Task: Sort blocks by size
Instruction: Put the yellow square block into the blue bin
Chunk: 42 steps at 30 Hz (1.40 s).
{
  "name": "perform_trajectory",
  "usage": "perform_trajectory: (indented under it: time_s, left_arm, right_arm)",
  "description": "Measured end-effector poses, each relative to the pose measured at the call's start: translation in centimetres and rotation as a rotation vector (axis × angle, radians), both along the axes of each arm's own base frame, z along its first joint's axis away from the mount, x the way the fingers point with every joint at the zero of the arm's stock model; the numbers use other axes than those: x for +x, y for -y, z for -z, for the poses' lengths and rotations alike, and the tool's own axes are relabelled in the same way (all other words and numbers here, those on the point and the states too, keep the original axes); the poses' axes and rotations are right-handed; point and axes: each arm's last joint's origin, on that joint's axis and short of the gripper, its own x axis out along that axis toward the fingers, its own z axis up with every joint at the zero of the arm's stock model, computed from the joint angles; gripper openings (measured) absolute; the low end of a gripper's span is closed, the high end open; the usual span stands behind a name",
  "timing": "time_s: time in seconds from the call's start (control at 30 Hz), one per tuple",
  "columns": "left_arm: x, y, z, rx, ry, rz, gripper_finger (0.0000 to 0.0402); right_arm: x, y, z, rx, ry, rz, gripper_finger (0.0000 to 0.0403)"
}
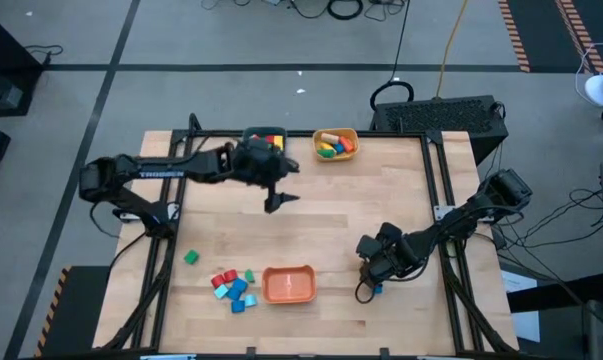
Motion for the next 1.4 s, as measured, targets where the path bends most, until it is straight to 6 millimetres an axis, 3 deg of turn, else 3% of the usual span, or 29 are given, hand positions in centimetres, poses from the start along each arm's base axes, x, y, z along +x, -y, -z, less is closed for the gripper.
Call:
perform_trajectory:
  time_s: [0.3,0.57,0.83,1.1,1.4]
  left_arm:
    - [-0.4,1.4,5.5,0.101,0.063,0.046,0.0386]
    - [0.2,1.3,6.5,0.148,0.13,0.059,0.0386]
    - [1.4,1.0,8.6,0.151,0.102,0.047,0.0386]
    - [2.1,1.0,10.4,0.138,0.072,0.041,0.0386]
    - [2.5,0.9,11.8,0.161,0.041,0.071,0.0386]
  right_arm:
    - [0.2,0.4,0.1,0.03,-0.04,-0.048,0.0242]
    - [0.1,0.4,0.1,0.045,-0.057,-0.06,0.0237]
    - [0.1,0.9,0.8,0.054,-0.052,-0.061,0.0165]
    - [-0.5,1.4,2.2,0.085,-0.047,-0.064,0.0122]
    - [1.6,2.4,1.7,0.035,0.119,-0.131,0.0114]
